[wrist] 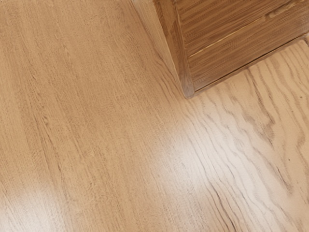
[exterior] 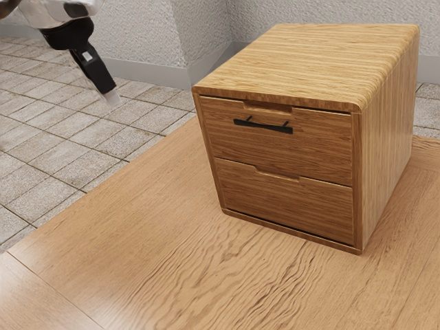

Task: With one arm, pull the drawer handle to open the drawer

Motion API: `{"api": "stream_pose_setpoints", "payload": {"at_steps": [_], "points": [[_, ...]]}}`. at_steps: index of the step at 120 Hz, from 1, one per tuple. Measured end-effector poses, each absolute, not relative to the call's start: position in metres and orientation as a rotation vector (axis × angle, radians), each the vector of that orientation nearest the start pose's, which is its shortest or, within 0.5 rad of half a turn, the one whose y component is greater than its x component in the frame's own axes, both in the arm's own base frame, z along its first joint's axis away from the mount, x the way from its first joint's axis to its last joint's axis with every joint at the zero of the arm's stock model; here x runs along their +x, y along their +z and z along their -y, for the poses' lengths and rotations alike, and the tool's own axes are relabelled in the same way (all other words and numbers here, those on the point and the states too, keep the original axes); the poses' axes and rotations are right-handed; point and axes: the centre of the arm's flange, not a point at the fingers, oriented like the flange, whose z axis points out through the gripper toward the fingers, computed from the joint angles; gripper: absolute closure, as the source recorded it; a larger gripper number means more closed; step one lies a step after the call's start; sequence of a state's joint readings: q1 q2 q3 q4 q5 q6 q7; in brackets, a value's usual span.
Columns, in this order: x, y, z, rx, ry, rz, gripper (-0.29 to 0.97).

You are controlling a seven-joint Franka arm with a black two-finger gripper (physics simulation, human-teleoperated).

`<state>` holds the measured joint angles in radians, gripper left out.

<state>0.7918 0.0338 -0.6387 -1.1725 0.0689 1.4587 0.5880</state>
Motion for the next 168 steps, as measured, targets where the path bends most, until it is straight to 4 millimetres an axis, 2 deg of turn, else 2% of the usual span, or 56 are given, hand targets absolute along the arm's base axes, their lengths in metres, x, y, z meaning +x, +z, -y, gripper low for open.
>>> {"api": "stream_pose_setpoints", "payload": {"at_steps": [4, 8, 15, 21, 24, 28, 31, 39, 47, 56, 64, 72, 82, 93, 99, 108, 120, 130, 143, 154, 168], "points": [[0.530, 0.777, -0.075, -2.917, -0.331, -0.682, 0.02], [0.537, 0.774, -0.037, -2.905, -0.332, -0.785, 0.02], [0.540, 0.768, 0.057, -2.852, -0.336, -1.038, 0.02], [0.533, 0.765, 0.133, -2.777, -0.344, -1.243, 0.03], [0.528, 0.765, 0.157, -2.743, -0.351, -1.305, 0.03], [0.524, 0.766, 0.172, -2.712, -0.371, -1.339, 0.03], [0.522, 0.771, 0.172, -2.695, -0.391, -1.330, 0.03], [0.504, 0.784, 0.155, -2.640, -0.400, -1.221, 0.03], [0.489, 0.778, 0.142, -2.556, -0.365, -1.116, 0.03], [0.460, 0.773, 0.153, -2.453, -0.383, -1.079, 0.03], [0.447, 0.766, 0.156, -2.407, -0.427, -1.100, 0.03], [0.458, 0.745, 0.136, -2.401, -0.491, -1.114, 0.03], [0.465, 0.748, 0.116, -2.357, -0.621, -1.137, 0.03], [0.474, 0.740, 0.071, -2.423, -0.722, -1.149, 0.03], [0.480, 0.738, 0.059, -2.434, -0.769, -1.181, 0.03], [0.486, 0.738, 0.053, -2.405, -0.806, -1.256, 0.03], [0.505, 0.728, 0.053, -2.359, -0.803, -1.369, 0.03], [0.501, 0.746, 0.059, -2.288, -0.819, -1.450, 0.03], [0.502, 0.745, 0.062, -2.234, -0.783, -1.541, 0.03], [0.506, 0.737, 0.068, -2.171, -0.777, -1.605, 0.03], [0.529, 0.711, 0.071, -2.136, -0.738, -1.682, 0.03]]}}
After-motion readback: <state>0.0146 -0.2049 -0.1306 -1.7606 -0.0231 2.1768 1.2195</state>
